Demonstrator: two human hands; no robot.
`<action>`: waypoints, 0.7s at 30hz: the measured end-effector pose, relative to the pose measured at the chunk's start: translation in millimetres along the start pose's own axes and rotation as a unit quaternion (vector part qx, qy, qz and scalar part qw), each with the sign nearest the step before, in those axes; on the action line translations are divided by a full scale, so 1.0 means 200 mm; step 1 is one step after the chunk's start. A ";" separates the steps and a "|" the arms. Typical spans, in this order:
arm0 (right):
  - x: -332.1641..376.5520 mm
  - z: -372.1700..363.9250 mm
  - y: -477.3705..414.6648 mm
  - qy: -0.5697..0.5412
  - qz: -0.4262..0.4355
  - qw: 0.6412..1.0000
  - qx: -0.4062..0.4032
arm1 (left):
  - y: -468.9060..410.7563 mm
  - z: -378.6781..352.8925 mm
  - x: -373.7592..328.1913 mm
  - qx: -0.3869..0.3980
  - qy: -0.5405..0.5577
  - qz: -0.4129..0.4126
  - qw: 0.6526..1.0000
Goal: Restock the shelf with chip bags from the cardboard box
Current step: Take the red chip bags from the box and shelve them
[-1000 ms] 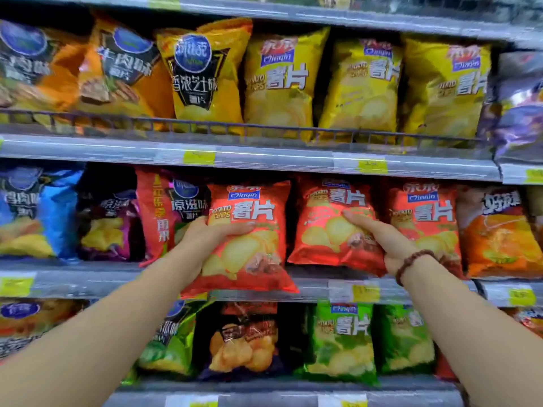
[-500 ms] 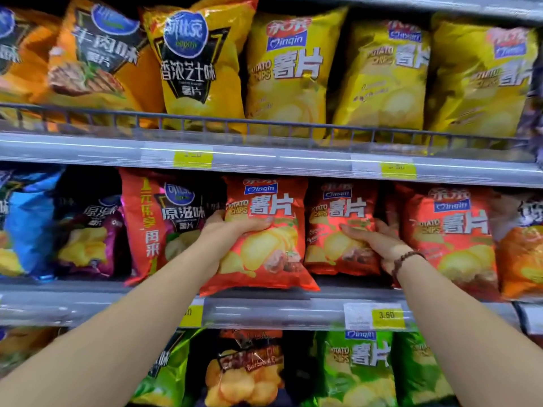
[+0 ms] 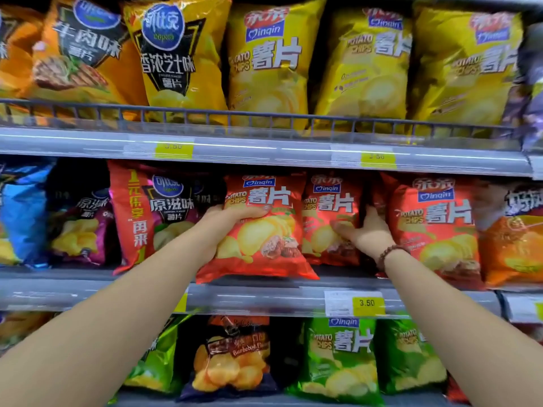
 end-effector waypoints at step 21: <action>0.08 0.10 0.17 -0.119 0.114 0.980 0.112 | -0.11 -0.72 0.05 -0.009 -0.080 -0.120 0.989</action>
Point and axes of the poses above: each hand's wrist, its own y-axis away from the middle knuckle, its own z-axis out of the back of the hand, x = y × z, the point moved 8 cm from there along -y, towards the middle knuckle, and after that the axes turned 5 degrees about z, right-handed, at the moved point
